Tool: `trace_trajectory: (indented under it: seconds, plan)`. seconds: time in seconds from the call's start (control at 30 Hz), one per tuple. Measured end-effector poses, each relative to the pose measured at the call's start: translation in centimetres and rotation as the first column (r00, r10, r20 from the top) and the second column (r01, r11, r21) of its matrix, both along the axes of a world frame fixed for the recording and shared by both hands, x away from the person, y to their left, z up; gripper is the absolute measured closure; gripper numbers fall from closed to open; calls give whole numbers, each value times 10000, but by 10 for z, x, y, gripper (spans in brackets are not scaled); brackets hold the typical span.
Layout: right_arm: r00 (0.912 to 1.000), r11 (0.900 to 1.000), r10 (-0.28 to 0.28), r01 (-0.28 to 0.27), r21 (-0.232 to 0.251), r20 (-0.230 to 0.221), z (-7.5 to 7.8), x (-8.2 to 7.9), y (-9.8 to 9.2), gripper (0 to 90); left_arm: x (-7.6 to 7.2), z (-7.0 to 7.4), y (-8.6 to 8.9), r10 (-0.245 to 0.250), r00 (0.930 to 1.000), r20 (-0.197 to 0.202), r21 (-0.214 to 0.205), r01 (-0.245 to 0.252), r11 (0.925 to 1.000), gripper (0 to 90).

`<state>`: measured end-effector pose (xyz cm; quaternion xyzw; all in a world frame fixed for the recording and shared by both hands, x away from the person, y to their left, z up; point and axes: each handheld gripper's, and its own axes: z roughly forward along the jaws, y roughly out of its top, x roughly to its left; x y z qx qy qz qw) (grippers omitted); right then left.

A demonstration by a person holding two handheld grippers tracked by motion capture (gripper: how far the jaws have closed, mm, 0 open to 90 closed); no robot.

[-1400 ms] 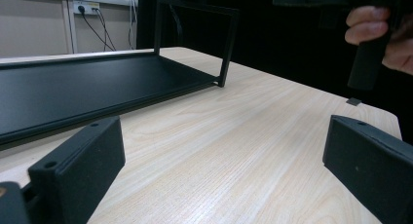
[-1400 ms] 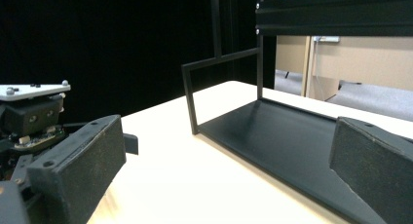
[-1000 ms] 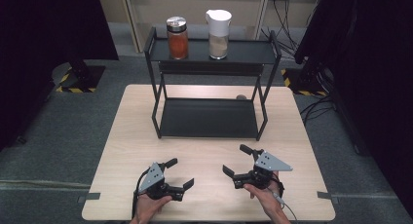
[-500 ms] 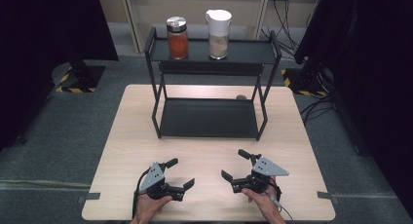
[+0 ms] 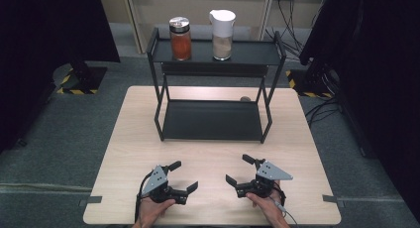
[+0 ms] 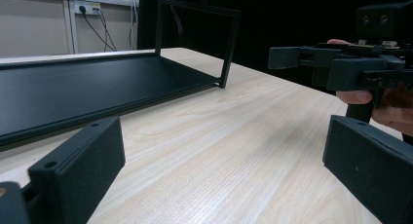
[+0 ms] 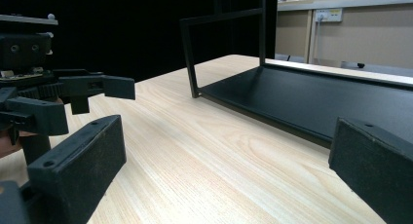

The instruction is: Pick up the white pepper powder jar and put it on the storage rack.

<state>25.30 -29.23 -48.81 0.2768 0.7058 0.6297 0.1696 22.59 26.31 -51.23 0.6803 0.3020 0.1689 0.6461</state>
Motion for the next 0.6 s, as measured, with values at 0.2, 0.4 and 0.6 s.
trace_trajectory:
  seconds: [0.2,0.4,0.6]
  plan:
    - [9999,9999,-136,136,9,-61,-1,-3,0,4,-1,0,0,-31,10000,66,49,30,10000,9]
    - [9998,9998,-174,174,-4,-79,-1,-3,-1,4,0,0,-1,-76,9999,67,72,75,9999,9]
    - [9998,9999,-166,166,-27,-84,-1,-2,-1,4,-1,0,-2,-97,9999,93,103,96,9999,10]
